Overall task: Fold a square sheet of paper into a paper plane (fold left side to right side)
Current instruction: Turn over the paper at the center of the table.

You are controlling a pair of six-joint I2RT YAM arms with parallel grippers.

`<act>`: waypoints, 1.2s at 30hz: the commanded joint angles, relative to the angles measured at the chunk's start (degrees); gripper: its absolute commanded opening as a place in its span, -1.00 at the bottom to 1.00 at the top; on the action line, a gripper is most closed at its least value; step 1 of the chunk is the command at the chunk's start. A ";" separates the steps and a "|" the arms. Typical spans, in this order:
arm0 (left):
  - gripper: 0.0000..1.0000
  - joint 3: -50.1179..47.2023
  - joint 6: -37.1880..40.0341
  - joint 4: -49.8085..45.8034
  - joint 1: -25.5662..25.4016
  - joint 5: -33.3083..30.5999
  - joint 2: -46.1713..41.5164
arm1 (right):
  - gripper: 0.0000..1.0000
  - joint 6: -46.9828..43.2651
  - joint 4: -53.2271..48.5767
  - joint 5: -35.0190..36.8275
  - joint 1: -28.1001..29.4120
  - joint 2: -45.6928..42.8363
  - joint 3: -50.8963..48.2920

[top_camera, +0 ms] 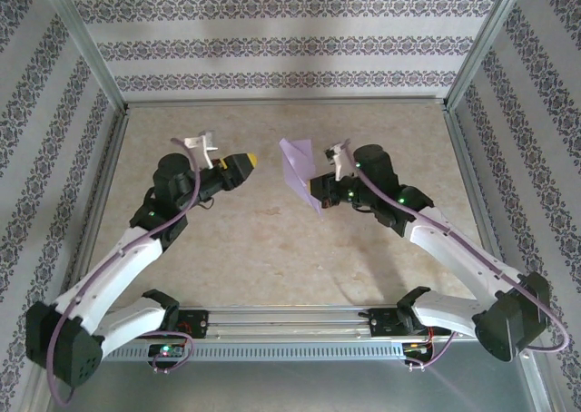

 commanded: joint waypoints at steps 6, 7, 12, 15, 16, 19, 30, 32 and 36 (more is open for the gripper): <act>0.03 -3.19 5.88 -13.93 1.19 -18.50 -13.55 | -0.93 -14.82 -28.23 49.67 14.20 14.19 10.56; 0.02 -2.85 6.29 -15.22 1.24 -19.01 -14.21 | -0.92 -15.10 -29.97 53.65 15.64 16.96 11.89; 0.01 -1.58 7.30 -17.82 1.45 -19.17 -14.68 | -0.92 -15.18 -32.82 62.67 18.69 28.28 15.76; -0.02 -1.86 7.00 -17.19 1.42 -18.86 -14.52 | -0.89 -14.70 -32.76 64.27 19.14 33.67 17.09; -0.03 -1.82 6.86 -17.05 1.41 -18.72 -14.42 | -0.87 -14.43 -32.98 64.69 19.37 35.52 17.62; -0.05 -1.87 6.68 -16.85 1.47 -18.07 -13.80 | -0.86 -13.99 -33.39 64.34 20.00 40.39 18.77; -0.06 -2.01 6.68 -16.15 1.56 -16.49 -12.48 | -0.19 -13.59 -34.99 48.08 22.59 46.15 21.56; -0.06 -2.04 6.59 -15.91 1.62 -15.71 -12.04 | -0.04 -12.98 -34.72 43.57 22.39 45.09 21.81; -0.05 -2.34 5.82 -14.91 1.67 -13.54 -10.95 | 0.23 -11.69 -34.51 34.68 21.09 43.26 22.43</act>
